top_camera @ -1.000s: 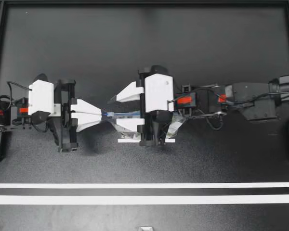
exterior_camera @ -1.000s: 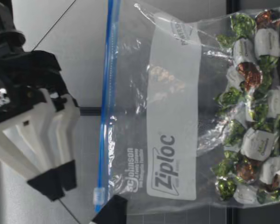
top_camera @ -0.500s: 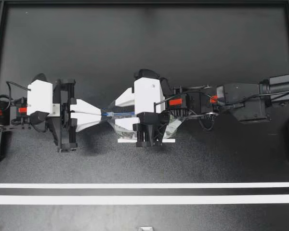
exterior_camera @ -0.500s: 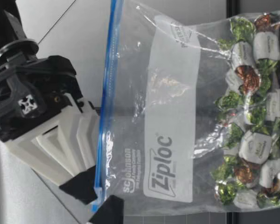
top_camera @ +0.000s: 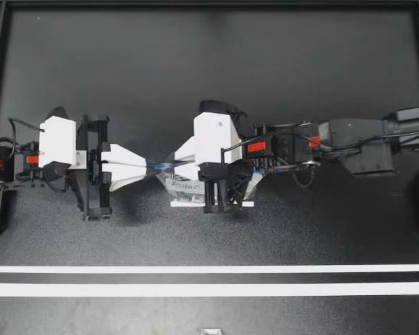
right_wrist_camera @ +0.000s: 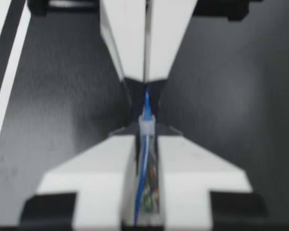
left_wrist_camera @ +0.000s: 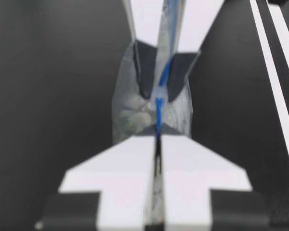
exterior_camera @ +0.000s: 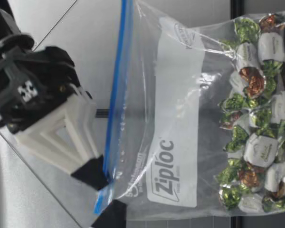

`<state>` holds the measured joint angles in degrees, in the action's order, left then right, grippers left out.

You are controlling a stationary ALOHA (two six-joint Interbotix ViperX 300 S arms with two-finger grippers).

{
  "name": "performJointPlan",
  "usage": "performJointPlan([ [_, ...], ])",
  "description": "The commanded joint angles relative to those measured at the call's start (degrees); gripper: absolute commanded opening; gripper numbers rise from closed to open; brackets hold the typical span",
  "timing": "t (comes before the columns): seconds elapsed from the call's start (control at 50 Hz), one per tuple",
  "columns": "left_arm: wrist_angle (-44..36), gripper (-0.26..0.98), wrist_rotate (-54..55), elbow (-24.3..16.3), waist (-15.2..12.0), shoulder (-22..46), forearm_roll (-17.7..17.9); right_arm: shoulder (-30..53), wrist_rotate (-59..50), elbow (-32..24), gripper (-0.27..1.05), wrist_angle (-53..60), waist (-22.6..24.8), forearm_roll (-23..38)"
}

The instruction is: Slide open the ziploc bag.

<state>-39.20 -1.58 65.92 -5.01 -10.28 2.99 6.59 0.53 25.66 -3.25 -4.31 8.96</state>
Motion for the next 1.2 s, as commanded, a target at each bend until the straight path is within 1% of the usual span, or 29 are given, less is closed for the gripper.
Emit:
performJointPlan([
  [0.0,-0.4,-0.16,-0.1,-0.2,-0.2,-1.0,0.0,-3.5,0.1,-0.8,-0.11,-3.8,0.2,0.1],
  [0.12,-0.5,-0.16,-0.1,0.3,-0.2,-0.7,0.0,-5.1,0.2,0.2,-0.11,-7.6,0.1,0.1],
  [0.26,-0.7,-0.16,-0.2,0.4,-0.2,-0.3,0.0,-7.9,0.1,3.2,-0.11,-10.2,0.1,0.1],
  [0.68,-0.4,-0.16,-2.1,0.1,-1.4,0.4,0.6,-18.0,-0.5,14.9,-0.12,-10.5,0.1,0.1],
  [0.96,-0.4,-0.16,-2.1,-0.2,-1.7,0.4,0.6,-23.7,-0.7,20.5,-0.12,-10.5,0.1,0.0],
  [1.18,-0.2,-0.16,-2.1,-0.3,-1.8,0.4,0.7,-26.4,-0.7,22.9,-0.12,-10.5,0.1,0.0],
])
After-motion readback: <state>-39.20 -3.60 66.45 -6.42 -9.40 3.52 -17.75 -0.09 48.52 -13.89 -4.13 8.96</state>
